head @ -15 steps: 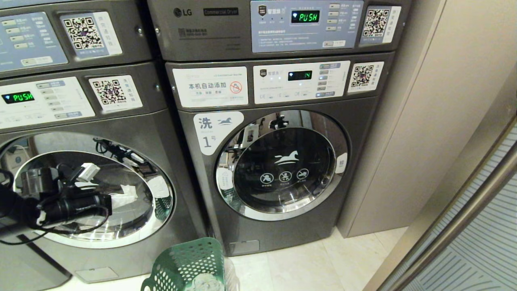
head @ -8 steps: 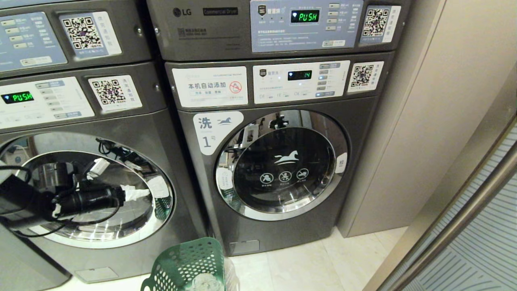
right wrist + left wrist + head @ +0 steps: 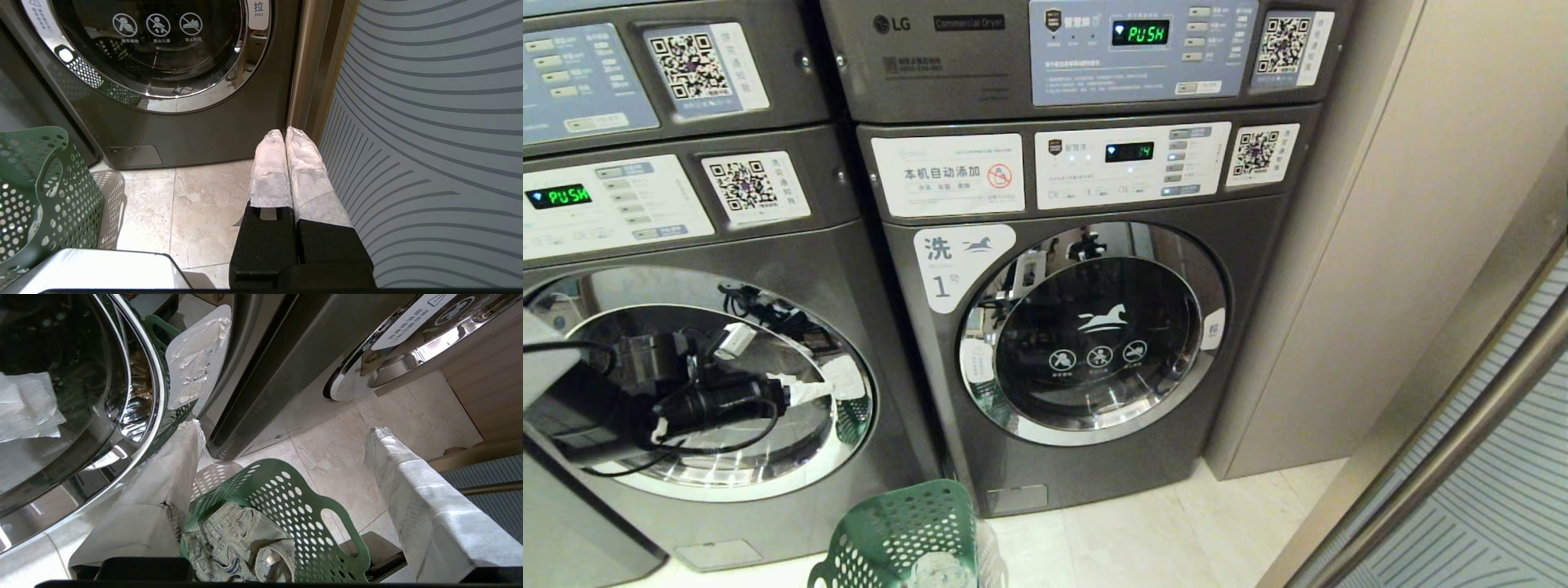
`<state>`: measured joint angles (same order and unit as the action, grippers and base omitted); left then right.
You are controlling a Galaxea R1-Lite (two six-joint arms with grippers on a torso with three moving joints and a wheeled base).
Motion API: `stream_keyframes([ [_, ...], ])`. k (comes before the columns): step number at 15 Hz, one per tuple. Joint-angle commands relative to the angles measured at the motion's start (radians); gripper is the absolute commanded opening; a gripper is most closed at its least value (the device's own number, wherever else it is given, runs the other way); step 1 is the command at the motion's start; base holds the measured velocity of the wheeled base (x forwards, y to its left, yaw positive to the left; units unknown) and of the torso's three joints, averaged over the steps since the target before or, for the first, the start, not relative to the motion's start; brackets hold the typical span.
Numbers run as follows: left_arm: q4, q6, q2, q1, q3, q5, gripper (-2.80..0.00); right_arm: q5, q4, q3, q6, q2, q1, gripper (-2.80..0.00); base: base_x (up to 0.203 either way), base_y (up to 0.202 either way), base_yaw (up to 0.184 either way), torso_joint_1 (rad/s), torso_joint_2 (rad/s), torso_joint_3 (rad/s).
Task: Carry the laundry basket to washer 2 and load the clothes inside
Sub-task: Open the lid of the washing machine
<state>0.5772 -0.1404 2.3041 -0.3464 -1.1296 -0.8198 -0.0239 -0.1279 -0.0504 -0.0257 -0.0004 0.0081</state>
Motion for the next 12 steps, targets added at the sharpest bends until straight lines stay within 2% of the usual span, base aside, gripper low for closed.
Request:
stream_keyframes([
  [1, 0.004, 0.0, 0.037, 0.002, -0.032, -0.004, 0.0, -0.001, -0.001, 0.0, 0.0, 0.002, 0.001, -2.8, 0.0, 0.0, 0.0, 0.0, 0.0, 0.0],
  [9, -0.006, 0.007, 0.126, 0.005, -0.159, -0.002, 0.0, -0.001, 0.0, 0.0, 0.0, 0.0, 0.0, -2.8, 0.0, 0.0, 0.0, 0.0, 0.0, 0.0],
  [10, -0.01, 0.016, 0.132, 0.009, -0.165, -0.004, 0.0, -0.001, -0.001, 0.0, 0.0, 0.0, 0.0, -2.8, 0.0, 0.0, 0.0, 0.0, 0.0, 0.0],
  [12, -0.01, 0.078, 0.136, 0.025, -0.175, -0.004, 0.0, -0.001, -0.001, 0.0, 0.0, 0.0, 0.0, -2.8, 0.0, 0.0, 0.0, 0.0, 0.0, 0.0],
])
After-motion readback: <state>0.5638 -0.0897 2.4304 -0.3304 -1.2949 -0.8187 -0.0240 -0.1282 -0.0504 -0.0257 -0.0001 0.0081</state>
